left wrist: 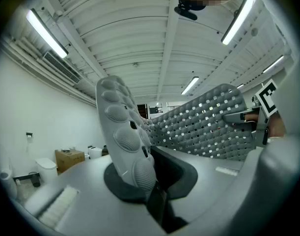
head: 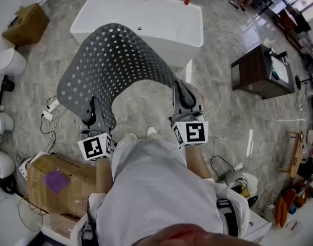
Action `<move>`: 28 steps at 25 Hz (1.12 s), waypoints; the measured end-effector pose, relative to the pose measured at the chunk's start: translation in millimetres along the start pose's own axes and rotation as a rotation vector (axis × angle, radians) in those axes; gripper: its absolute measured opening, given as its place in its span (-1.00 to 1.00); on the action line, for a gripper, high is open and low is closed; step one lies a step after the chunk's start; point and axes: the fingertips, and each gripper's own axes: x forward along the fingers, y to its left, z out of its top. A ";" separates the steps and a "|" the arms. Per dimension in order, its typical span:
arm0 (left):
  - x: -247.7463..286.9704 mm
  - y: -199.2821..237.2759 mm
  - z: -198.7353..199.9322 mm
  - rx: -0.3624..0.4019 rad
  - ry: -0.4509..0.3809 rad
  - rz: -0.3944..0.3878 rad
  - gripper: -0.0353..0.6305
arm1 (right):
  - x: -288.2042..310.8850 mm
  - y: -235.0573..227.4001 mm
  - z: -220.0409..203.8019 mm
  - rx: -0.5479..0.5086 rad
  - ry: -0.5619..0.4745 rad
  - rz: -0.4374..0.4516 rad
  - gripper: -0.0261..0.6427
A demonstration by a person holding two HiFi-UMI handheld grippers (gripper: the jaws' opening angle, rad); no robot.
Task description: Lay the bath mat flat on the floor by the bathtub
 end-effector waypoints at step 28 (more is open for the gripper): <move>43.2 14.0 1.6 -0.001 0.042 -0.024 -0.83 | 22.5 -61.1 2.9 0.044 0.080 -0.051 -0.86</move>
